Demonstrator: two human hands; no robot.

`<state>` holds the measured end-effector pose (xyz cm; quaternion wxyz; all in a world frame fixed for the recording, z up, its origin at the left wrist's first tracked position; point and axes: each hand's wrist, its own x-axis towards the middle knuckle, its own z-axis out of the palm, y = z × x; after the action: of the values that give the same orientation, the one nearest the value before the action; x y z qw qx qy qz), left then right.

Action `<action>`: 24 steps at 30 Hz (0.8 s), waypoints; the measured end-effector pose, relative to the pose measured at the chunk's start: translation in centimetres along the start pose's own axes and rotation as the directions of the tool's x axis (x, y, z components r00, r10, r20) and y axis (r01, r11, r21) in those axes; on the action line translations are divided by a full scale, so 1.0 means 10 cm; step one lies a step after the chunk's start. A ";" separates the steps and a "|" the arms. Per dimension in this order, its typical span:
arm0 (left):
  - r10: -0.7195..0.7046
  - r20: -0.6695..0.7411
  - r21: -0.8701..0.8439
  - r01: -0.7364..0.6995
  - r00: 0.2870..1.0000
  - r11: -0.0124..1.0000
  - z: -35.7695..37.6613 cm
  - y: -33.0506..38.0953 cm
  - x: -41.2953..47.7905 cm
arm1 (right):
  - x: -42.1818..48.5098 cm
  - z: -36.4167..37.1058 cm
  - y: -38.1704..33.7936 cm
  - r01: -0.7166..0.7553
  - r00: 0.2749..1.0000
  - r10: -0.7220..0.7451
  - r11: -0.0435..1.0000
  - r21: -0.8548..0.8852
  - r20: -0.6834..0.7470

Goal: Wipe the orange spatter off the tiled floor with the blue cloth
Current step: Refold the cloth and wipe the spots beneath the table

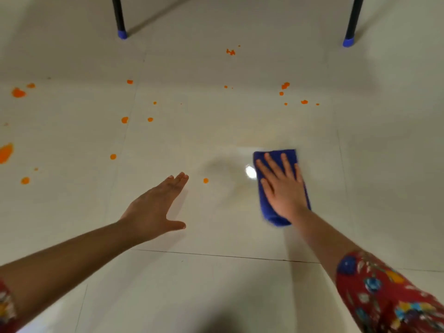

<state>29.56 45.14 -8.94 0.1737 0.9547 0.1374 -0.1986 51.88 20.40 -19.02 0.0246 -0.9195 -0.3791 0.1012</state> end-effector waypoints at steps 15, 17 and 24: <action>-0.293 0.022 -0.041 0.294 0.956 0.955 0.45 -0.76 -0.48 | -0.41 -0.06 -0.67 0.072 0.950 -0.055 0.996 -0.045 0.308; -0.285 0.018 -0.045 0.286 0.958 0.957 0.46 -0.79 -0.52 | -0.47 -0.11 -0.83 -0.003 0.946 0.020 0.999 -0.053 0.324; -0.362 -0.041 -0.153 0.352 0.931 0.923 0.52 -0.95 -0.60 | -0.40 -0.04 -1.06 -0.208 0.936 0.210 0.977 -0.039 0.281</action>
<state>19.41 50.53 -13.50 0.1980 0.9050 0.3286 -0.1838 41.85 25.12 -16.62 -0.0450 -0.9306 -0.2793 0.2322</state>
